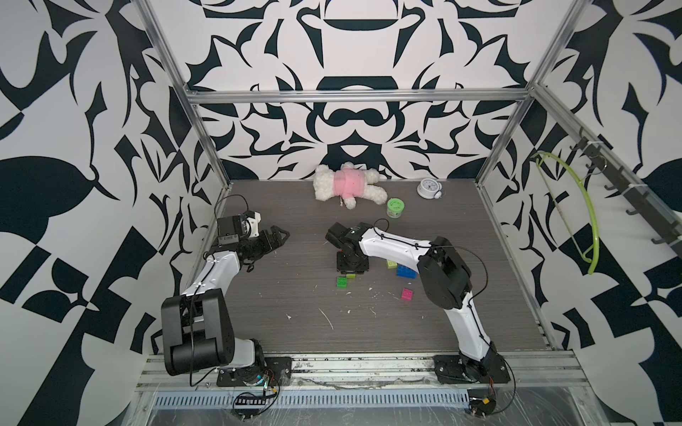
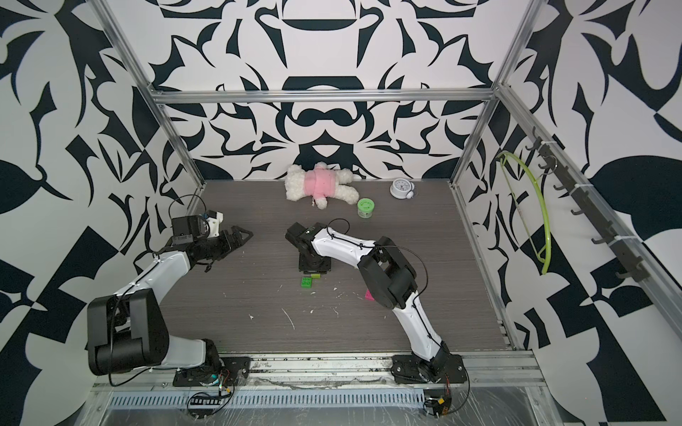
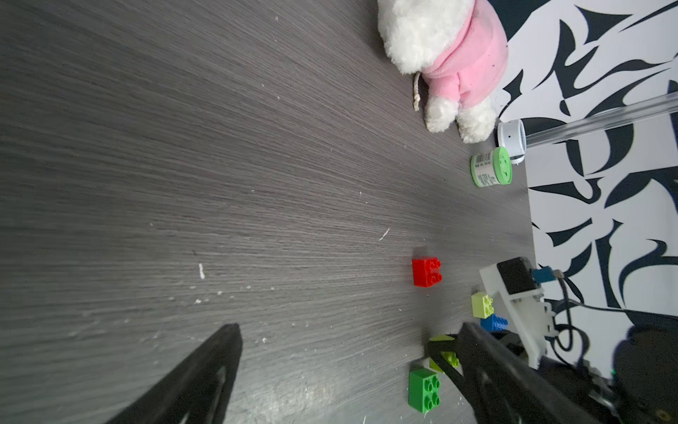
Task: Assemble the letter y with lego
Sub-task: Pick up the lego brick from the center of the board.
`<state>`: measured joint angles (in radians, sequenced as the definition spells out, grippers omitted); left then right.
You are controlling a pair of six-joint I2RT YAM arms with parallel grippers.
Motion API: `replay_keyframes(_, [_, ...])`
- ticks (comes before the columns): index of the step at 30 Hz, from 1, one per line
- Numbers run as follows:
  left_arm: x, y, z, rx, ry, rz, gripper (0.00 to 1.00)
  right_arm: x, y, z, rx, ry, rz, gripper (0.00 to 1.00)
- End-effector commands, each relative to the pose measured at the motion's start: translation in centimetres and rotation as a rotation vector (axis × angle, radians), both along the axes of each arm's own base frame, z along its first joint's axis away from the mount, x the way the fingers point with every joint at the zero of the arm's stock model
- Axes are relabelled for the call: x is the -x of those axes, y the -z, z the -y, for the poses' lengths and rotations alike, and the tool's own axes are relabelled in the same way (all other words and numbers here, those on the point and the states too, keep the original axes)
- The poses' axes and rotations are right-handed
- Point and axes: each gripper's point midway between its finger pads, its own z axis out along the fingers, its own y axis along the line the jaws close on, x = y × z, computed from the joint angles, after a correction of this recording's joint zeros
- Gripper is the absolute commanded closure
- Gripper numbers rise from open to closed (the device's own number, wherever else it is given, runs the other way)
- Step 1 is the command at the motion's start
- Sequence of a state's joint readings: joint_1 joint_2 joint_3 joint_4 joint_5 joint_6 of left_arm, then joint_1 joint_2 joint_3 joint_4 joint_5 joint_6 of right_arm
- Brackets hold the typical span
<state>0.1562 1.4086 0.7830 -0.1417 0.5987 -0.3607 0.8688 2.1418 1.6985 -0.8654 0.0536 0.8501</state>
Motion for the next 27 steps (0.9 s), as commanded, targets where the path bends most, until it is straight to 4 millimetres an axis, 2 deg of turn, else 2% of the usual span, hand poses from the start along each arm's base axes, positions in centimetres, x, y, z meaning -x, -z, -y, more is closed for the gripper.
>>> replay_keyframes(1, [0.8,1.1,1.7,0.147,0.002,-0.034,0.10,0.8,-4.2,0.4,-0.027,-0.014,0.072,0.80])
replay_keyframes(4, [1.2,2.3,2.7,0.236,-0.028,-0.077,0.14,2.0,-4.3,0.7,-0.026,-0.011,0.068,0.80])
replay_keyframes(7, [1.8,3.5,3.8,0.264,-0.027,-0.117,0.14,2.6,-4.0,0.0,-0.043,-0.024,0.062,0.80])
replay_keyframes(12, [2.8,4.9,5.6,0.262,0.017,-0.150,0.14,2.8,-3.3,-1.2,-0.069,-0.037,0.046,0.80])
replay_keyframes(15, [3.1,5.8,5.8,0.248,0.012,-0.174,0.14,2.9,-2.8,-1.2,-0.061,-0.037,0.035,0.80])
replay_keyframes(27, [2.9,6.0,5.8,0.236,0.005,-0.179,0.14,3.0,-1.5,-1.3,-0.041,-0.036,0.004,0.80])
